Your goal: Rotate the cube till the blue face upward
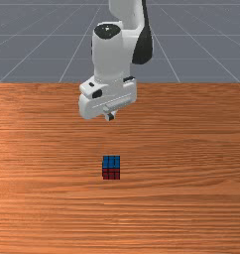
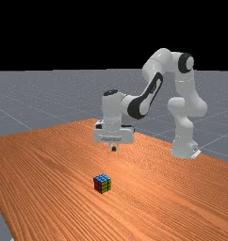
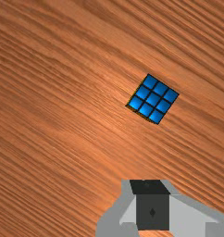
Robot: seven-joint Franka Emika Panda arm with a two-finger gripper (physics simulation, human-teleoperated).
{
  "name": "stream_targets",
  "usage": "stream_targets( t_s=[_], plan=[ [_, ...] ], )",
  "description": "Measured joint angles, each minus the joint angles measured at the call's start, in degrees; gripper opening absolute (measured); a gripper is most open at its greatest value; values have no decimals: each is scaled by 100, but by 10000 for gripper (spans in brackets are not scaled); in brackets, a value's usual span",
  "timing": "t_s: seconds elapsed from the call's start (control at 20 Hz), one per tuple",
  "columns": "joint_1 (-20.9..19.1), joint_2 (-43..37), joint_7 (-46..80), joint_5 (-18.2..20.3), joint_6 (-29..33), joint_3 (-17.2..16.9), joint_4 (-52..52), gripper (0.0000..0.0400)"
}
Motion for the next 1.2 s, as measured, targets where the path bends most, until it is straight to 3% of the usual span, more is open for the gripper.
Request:
stream_targets(
  t_s=[0.8, 1.2],
  plan=[
    [324, 502, 3064, 503, -239, -356, 487, 0],
    [134, 1855, 3193, 797, -253, -234, 1968, 0]
  ],
)
